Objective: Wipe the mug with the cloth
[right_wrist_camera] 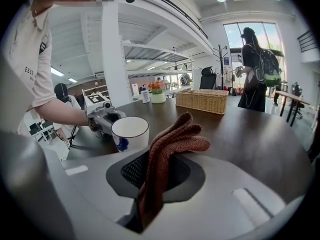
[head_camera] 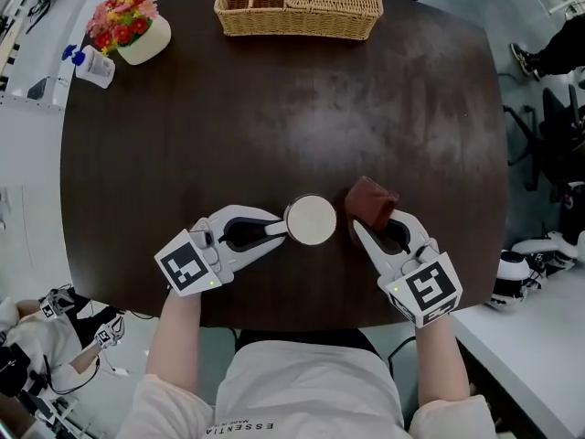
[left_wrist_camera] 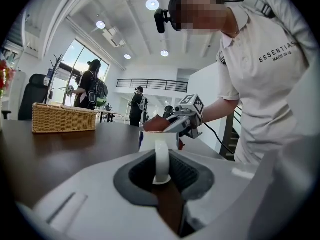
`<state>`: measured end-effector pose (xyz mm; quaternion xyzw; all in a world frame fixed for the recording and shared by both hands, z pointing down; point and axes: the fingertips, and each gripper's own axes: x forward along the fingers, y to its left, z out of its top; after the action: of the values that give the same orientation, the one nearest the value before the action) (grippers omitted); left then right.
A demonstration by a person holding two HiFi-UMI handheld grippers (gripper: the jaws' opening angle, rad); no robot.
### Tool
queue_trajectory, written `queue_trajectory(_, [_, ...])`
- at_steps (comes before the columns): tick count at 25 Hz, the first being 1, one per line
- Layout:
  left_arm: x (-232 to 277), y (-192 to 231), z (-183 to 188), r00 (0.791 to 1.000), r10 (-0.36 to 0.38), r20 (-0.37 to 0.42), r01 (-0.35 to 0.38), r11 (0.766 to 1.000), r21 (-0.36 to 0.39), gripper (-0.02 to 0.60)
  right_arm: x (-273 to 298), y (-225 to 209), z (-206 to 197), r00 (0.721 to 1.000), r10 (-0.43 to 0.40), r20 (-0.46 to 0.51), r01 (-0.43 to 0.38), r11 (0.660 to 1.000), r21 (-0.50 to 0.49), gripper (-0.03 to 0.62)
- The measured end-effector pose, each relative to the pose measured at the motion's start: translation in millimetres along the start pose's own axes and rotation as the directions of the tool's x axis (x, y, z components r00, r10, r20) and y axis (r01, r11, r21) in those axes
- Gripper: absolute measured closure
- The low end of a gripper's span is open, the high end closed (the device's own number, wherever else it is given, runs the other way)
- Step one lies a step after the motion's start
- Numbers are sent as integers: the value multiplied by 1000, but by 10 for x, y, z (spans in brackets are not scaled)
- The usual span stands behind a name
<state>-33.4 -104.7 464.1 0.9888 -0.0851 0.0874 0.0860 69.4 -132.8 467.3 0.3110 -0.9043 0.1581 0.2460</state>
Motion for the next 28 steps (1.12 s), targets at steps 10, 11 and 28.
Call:
queue_trajectory(10, [-42,-86,-89,997,-12,-79,20,996,92,490,95,7,-13,999,-42,-29,43,998,36,514])
queue_trajectory(11, [-38,-107,-116,995,-7,-103,16,996,93,468,91,10,-16,999,-42,-31,43,998,37,514])
queue_trajectory(28, [-395,-377,1111,937,348,35,-345,903,257,581,-448,451,519,987,-57,151,65,997,-50,514])
